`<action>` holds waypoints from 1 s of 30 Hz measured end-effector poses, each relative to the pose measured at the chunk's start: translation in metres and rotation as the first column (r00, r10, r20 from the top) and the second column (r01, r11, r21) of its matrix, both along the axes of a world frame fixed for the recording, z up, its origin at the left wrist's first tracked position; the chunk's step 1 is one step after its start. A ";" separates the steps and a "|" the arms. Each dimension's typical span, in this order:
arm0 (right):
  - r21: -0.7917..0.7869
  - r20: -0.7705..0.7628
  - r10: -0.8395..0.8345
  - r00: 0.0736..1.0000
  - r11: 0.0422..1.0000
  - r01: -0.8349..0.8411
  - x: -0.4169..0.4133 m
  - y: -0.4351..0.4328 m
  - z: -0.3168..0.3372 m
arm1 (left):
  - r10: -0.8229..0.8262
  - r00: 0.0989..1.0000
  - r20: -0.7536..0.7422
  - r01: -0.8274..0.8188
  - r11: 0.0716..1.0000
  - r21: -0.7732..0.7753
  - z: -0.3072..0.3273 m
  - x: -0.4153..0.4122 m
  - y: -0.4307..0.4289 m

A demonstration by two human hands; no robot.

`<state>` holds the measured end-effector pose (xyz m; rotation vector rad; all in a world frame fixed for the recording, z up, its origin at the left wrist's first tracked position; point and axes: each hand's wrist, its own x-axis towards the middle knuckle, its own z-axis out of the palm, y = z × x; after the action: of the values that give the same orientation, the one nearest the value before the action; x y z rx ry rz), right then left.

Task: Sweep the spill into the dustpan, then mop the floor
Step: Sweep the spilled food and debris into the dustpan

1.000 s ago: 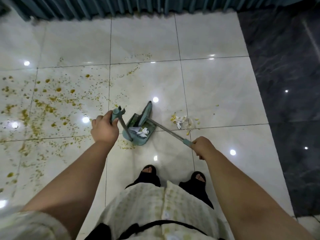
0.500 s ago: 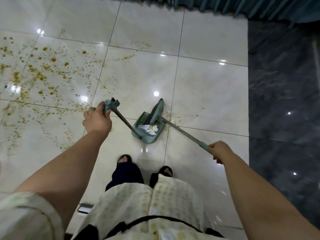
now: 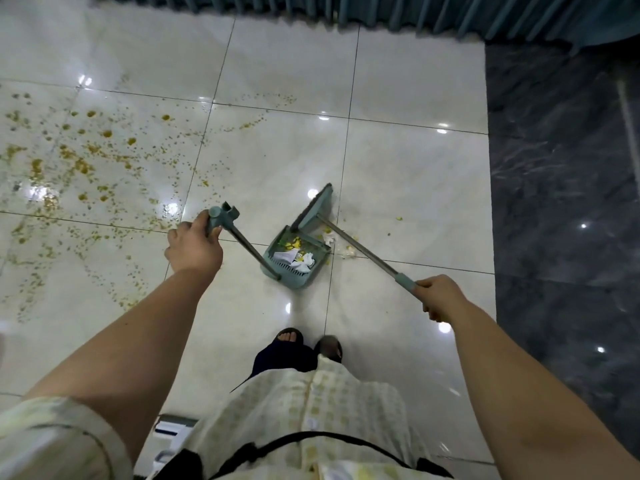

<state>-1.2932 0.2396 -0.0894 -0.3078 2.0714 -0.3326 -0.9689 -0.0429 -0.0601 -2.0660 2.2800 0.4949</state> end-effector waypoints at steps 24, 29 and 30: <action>0.237 -0.201 0.249 0.947 0.951 -0.199 -0.004 0.039 0.021 | -0.063 0.993 0.098 0.072 0.992 -0.099 0.018 0.049 -0.005; 0.227 -0.166 0.295 0.941 0.940 -0.254 0.005 0.034 0.030 | -0.101 0.992 0.081 0.111 0.986 -0.123 0.021 0.049 -0.004; 0.227 -0.150 0.304 0.941 0.937 -0.267 0.009 0.032 0.030 | -0.104 0.992 0.070 0.112 0.985 -0.129 0.021 0.050 -0.004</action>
<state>-1.2846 0.2716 -0.0598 -0.5252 2.1812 0.0898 -0.9191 -0.0468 -0.0389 -1.9676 2.4328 0.2761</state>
